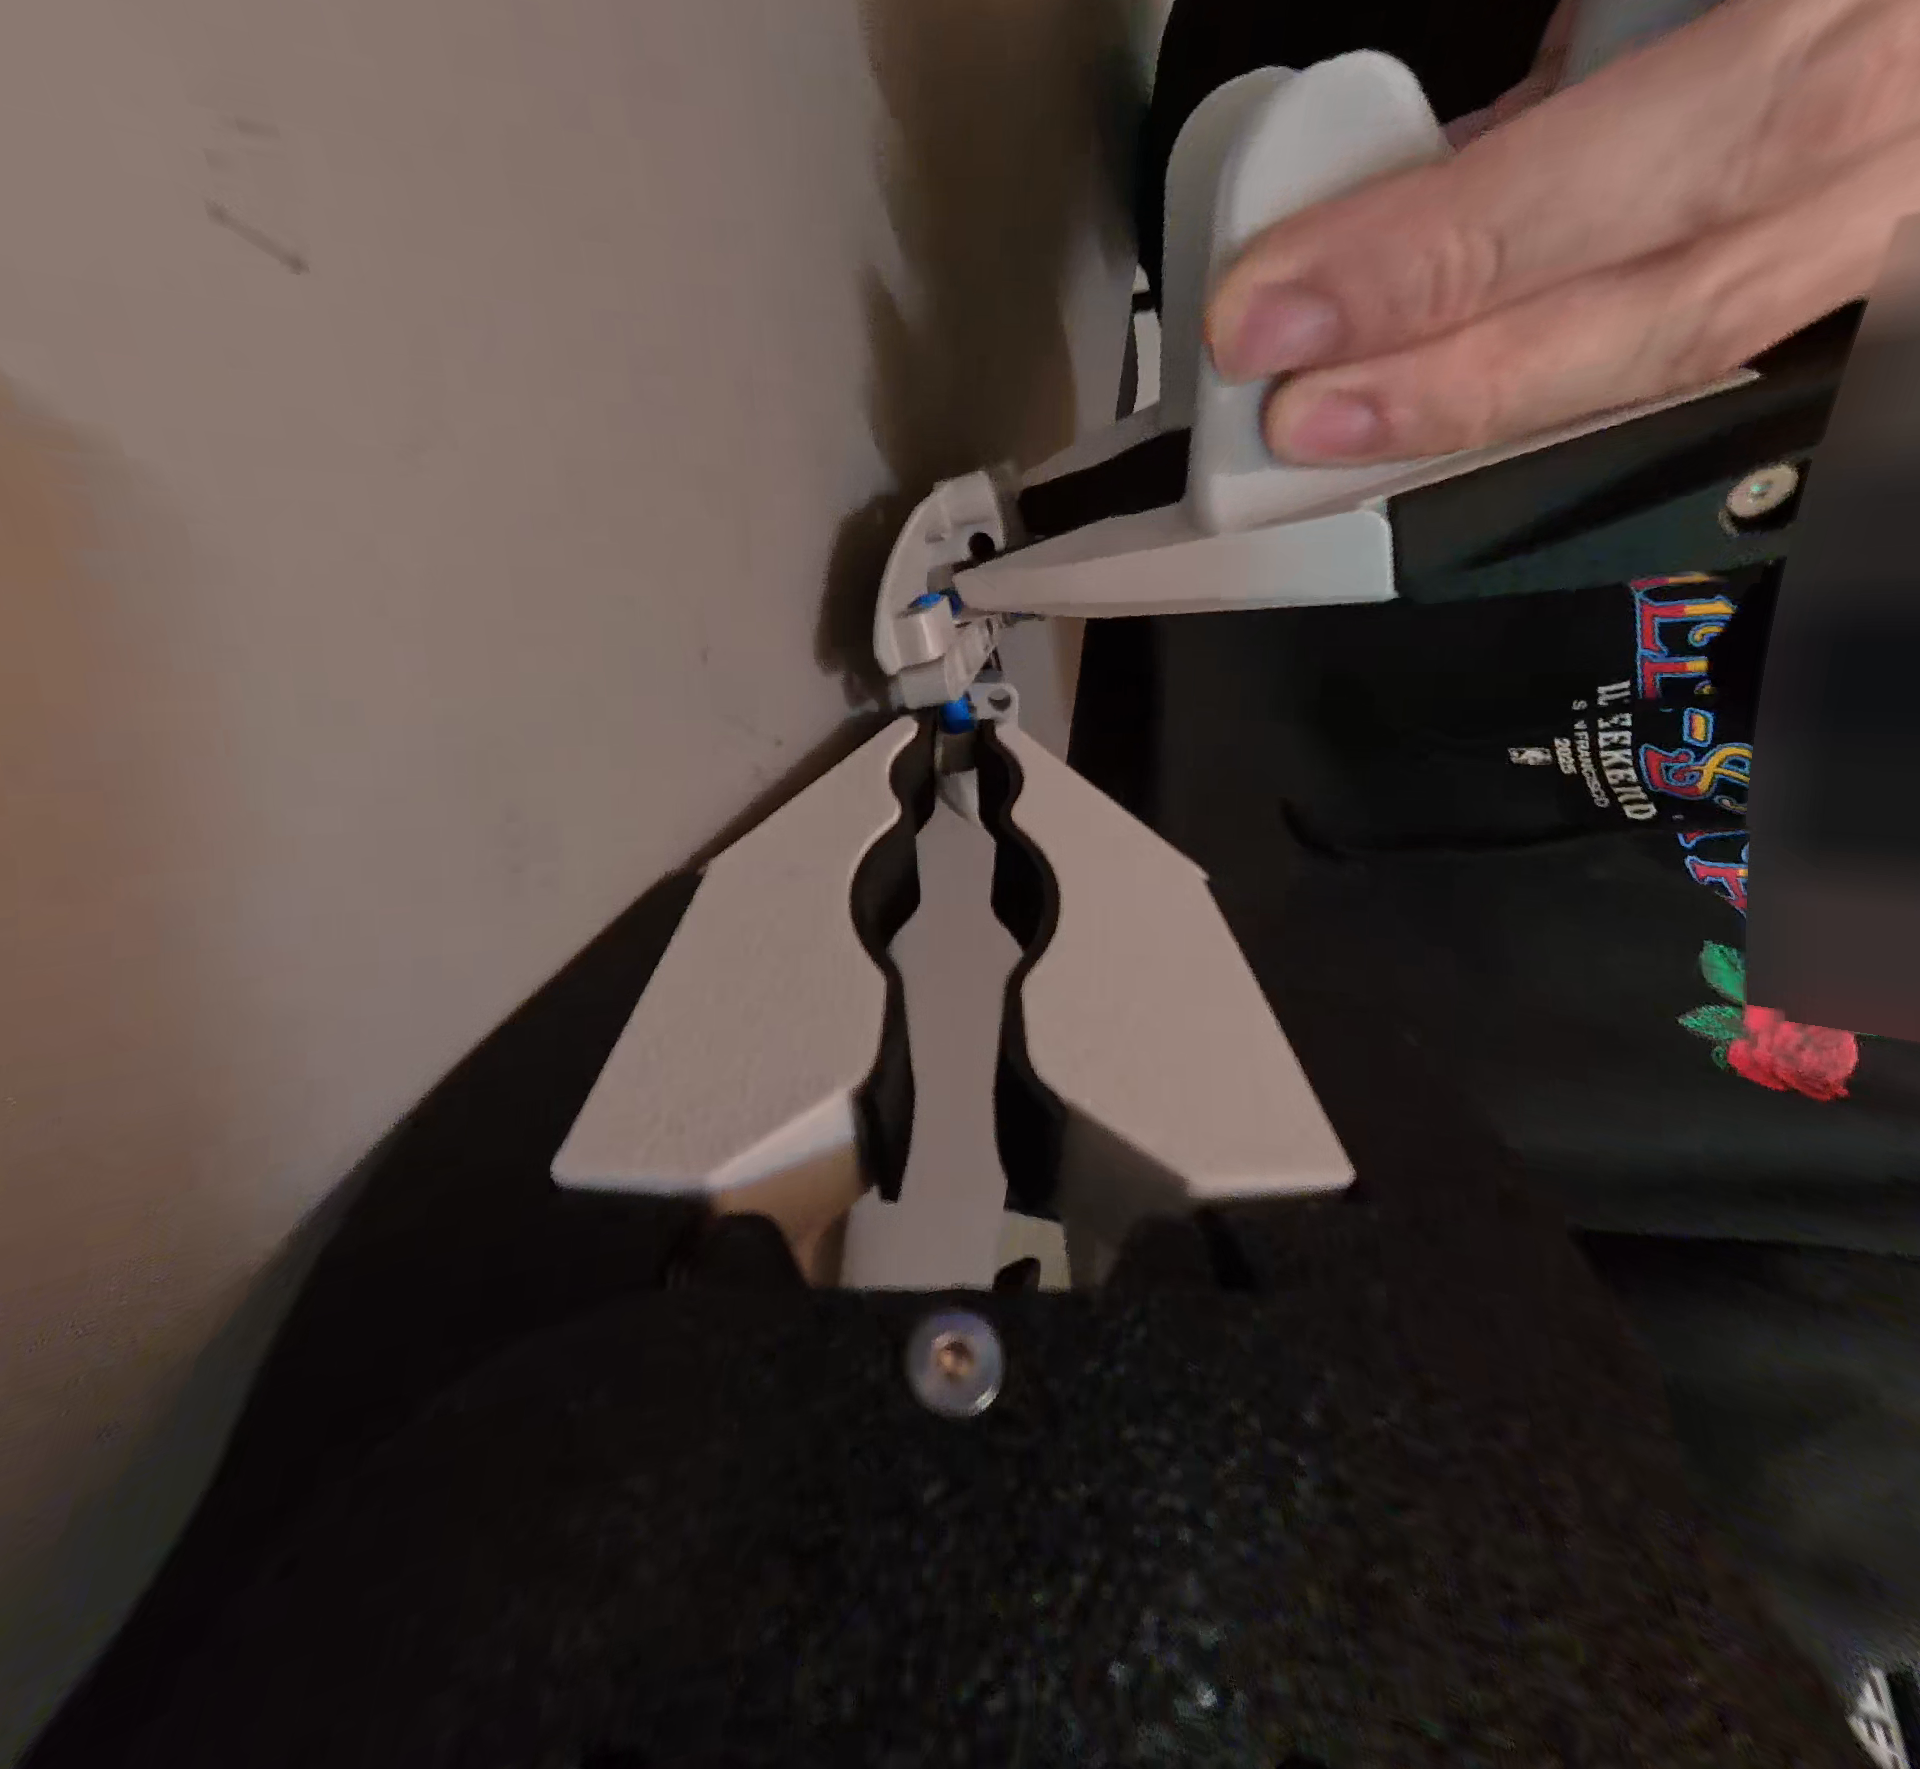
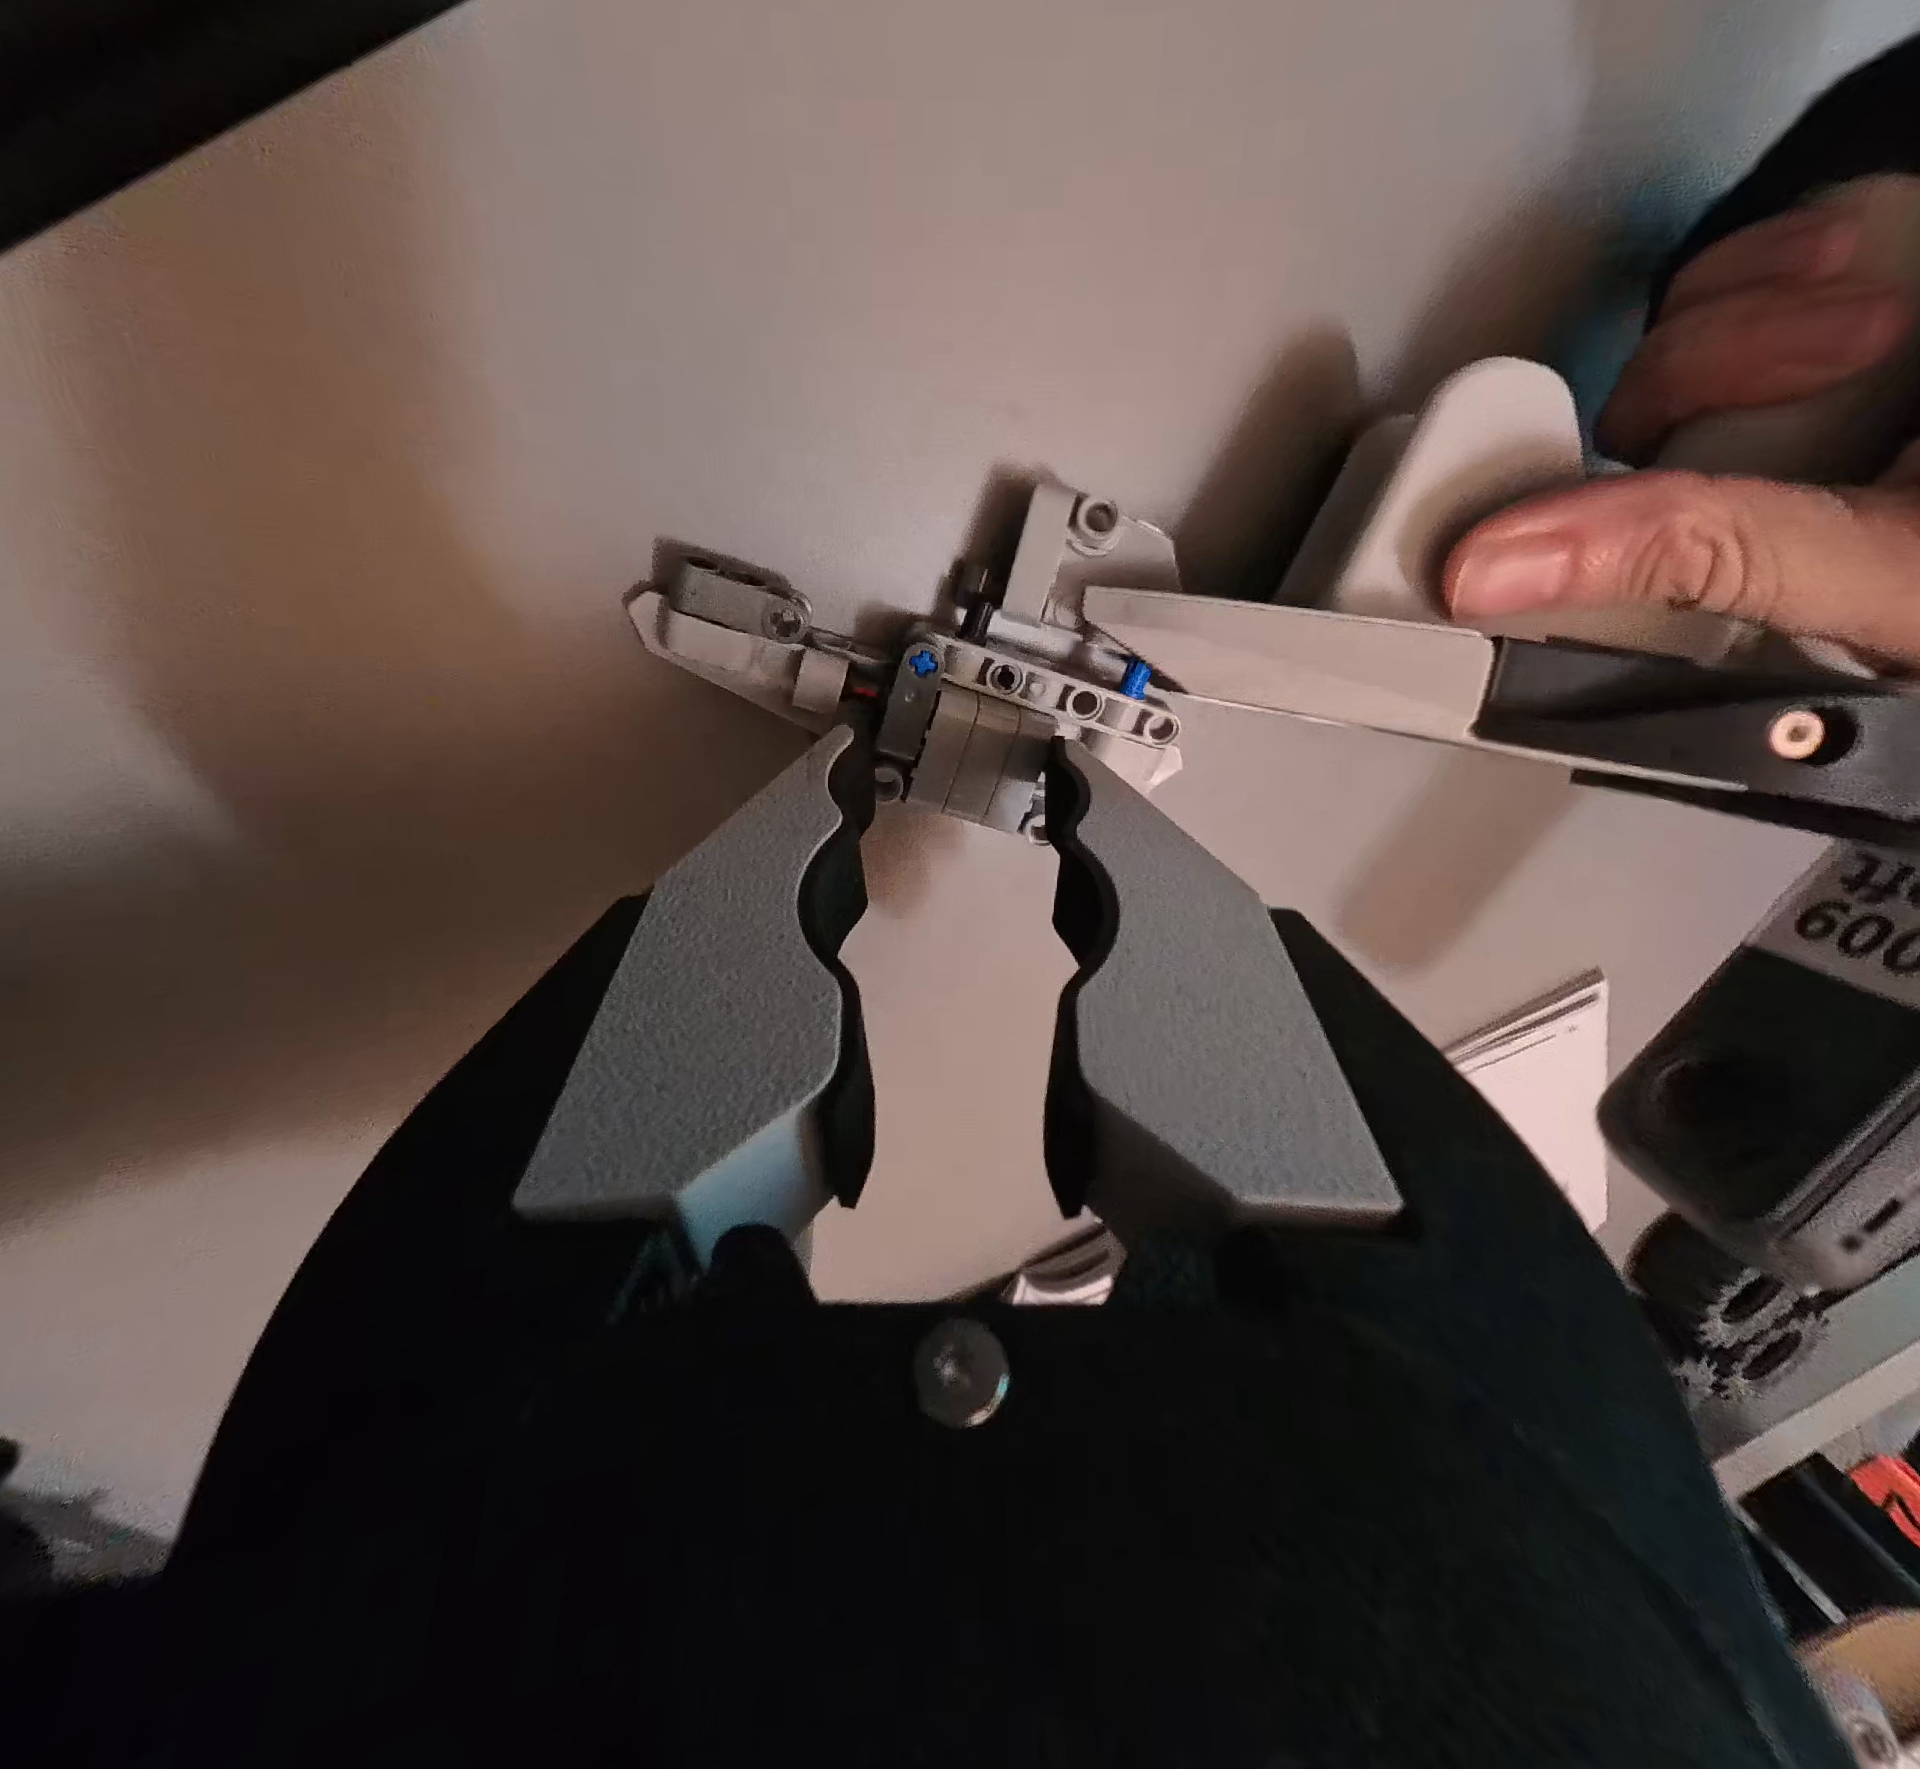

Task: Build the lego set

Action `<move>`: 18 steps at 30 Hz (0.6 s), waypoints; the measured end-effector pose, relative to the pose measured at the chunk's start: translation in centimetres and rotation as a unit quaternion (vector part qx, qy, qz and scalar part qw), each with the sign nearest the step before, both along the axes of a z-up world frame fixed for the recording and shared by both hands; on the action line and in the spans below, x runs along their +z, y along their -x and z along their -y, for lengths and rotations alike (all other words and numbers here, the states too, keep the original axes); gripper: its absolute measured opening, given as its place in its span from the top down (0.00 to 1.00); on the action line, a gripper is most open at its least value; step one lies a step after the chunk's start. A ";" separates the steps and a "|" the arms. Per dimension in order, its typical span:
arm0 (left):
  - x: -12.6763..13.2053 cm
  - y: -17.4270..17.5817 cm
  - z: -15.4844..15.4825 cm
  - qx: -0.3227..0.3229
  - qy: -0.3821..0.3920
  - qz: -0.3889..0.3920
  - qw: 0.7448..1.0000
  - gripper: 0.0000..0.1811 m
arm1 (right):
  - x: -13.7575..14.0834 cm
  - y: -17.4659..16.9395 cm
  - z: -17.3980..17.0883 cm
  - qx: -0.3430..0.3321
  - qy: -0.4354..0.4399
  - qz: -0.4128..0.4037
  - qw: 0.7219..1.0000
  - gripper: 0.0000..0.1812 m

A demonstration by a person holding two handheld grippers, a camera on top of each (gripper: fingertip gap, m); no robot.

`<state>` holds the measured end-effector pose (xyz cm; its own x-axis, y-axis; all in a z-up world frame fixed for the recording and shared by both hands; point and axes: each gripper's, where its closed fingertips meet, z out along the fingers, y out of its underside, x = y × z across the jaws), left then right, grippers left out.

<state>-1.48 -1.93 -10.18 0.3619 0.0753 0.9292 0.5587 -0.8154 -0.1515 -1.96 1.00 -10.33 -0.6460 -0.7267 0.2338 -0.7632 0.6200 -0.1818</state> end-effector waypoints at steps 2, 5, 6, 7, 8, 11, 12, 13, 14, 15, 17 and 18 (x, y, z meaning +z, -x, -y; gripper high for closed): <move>0.0 -0.1 0.1 -0.021 -0.002 -0.007 1.000 0.98 | -0.1 0.0 0.0 0.002 -0.005 -0.001 1.000 0.83; 0.0 0.3 -0.1 -0.030 -0.029 -0.058 0.997 0.98 | 0.0 0.1 -0.1 -0.007 0.023 0.023 0.999 0.83; 0.1 0.4 -0.2 -0.032 -0.044 -0.085 0.995 0.98 | 0.0 0.2 -0.1 -0.015 0.035 0.029 0.999 0.83; 0.1 0.6 -0.4 -0.031 -0.059 -0.111 0.992 0.98 | 0.0 0.4 -0.2 -0.020 0.048 0.034 0.998 0.83; 0.1 0.8 -0.6 -0.028 -0.070 -0.132 0.988 0.98 | 0.0 0.5 -0.3 -0.024 0.059 0.033 0.997 0.83; 0.0 1.4 -1.1 -0.014 -0.082 -0.169 0.982 0.97 | 0.2 1.0 -0.7 -0.035 0.078 0.038 0.996 0.83; 0.0 1.7 -1.2 -0.004 -0.080 -0.177 0.981 0.96 | 0.1 1.2 -0.8 -0.041 0.082 0.038 0.995 0.83; 0.0 1.9 -1.3 0.005 -0.082 -0.184 0.979 0.96 | 0.2 1.5 -0.9 -0.045 0.087 0.036 0.995 0.83; 0.0 2.1 -1.4 0.015 -0.083 -0.190 0.978 0.94 | 0.2 1.6 -1.0 -0.048 0.090 0.037 0.994 0.83; 0.1 2.3 -1.4 0.024 -0.083 -0.194 0.977 0.92 | 0.2 1.6 -1.1 -0.050 0.092 0.039 0.994 0.83; 0.2 2.6 -1.2 0.035 -0.086 -0.208 0.974 0.87 | 0.2 1.7 -1.2 -0.054 0.095 0.043 0.993 0.83; 0.2 2.8 -1.0 0.038 -0.086 -0.220 0.971 0.86 | 0.2 1.8 -1.2 -0.056 0.095 0.043 0.993 0.83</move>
<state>-4.31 -0.96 -9.95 0.7257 -0.0255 0.6876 0.4672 -0.7154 -0.5196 -3.77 2.24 -10.18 -0.7445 -0.5970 0.2989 -0.6672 0.6492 -0.3652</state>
